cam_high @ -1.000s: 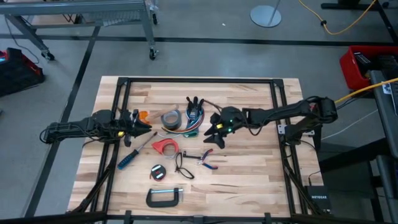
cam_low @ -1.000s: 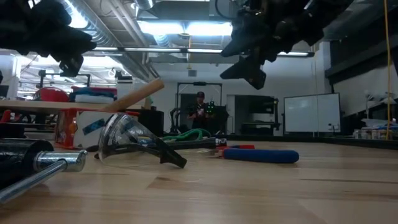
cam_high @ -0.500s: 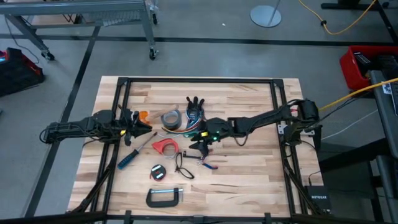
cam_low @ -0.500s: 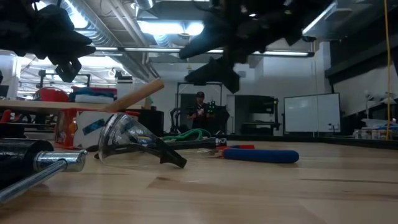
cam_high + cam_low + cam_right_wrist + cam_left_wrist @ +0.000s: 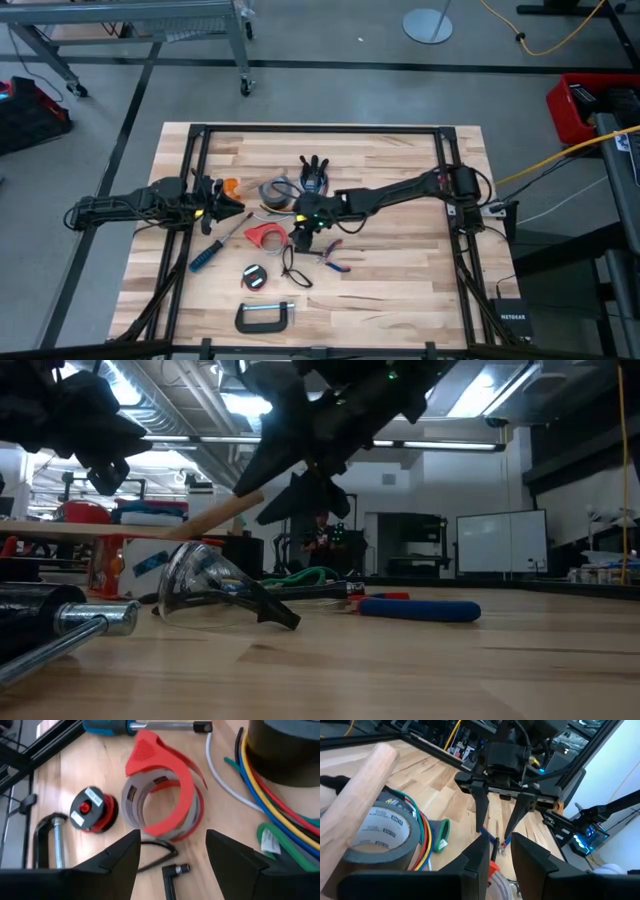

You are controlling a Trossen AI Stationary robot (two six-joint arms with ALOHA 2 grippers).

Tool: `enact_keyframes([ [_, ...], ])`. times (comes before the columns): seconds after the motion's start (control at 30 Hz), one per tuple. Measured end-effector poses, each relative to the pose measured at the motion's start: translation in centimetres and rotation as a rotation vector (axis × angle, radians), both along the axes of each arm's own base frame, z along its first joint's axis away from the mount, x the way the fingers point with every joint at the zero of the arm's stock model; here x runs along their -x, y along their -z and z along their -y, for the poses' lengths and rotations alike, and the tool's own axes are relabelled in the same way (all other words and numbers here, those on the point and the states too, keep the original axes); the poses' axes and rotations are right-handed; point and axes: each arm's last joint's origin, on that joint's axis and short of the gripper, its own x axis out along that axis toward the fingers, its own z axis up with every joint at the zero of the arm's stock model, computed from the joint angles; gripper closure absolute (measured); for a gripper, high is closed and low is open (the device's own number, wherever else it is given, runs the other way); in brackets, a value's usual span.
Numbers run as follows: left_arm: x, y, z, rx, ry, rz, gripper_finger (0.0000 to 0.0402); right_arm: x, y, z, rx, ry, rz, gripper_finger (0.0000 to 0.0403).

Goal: Coil cords
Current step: Put the safety goggles on the top center of the table

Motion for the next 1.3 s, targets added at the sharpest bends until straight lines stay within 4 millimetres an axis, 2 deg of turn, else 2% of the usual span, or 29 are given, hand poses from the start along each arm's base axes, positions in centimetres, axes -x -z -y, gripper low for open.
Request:
enact_keyframes([
  [0.3,0.0,0.1,0.0,-0.004,-0.001,-0.006,0.0329,-0.8,1.2,0.0,0.005,0.034,-0.028,0.0174],
  [0.57,0.0,0.1,0.0,-0.005,-0.001,-0.006,0.0329,-1.0,1.2,0.0,0.012,0.054,-0.002,0.0174],
  [0.67,0.0,0.1,0.0,-0.006,-0.001,-0.006,0.0329,-1.0,1.2,-0.9,-0.020,0.051,-0.001,0.0174],
  [0.97,0.0,0.1,0.0,-0.006,-0.002,-0.006,0.0329,-0.9,0.3,-6.1,0.024,-0.088,0.120,0.0174],
  [1.17,0.0,0.1,0.0,-0.006,-0.004,-0.006,0.0329,-0.7,0.1,-7.4,0.071,-0.112,0.153,0.0174],
  [1.3,0.0,0.0,0.0,-0.007,-0.009,-0.005,0.0329,-0.9,-0.1,-7.4,0.082,-0.129,0.180,0.0174],
])
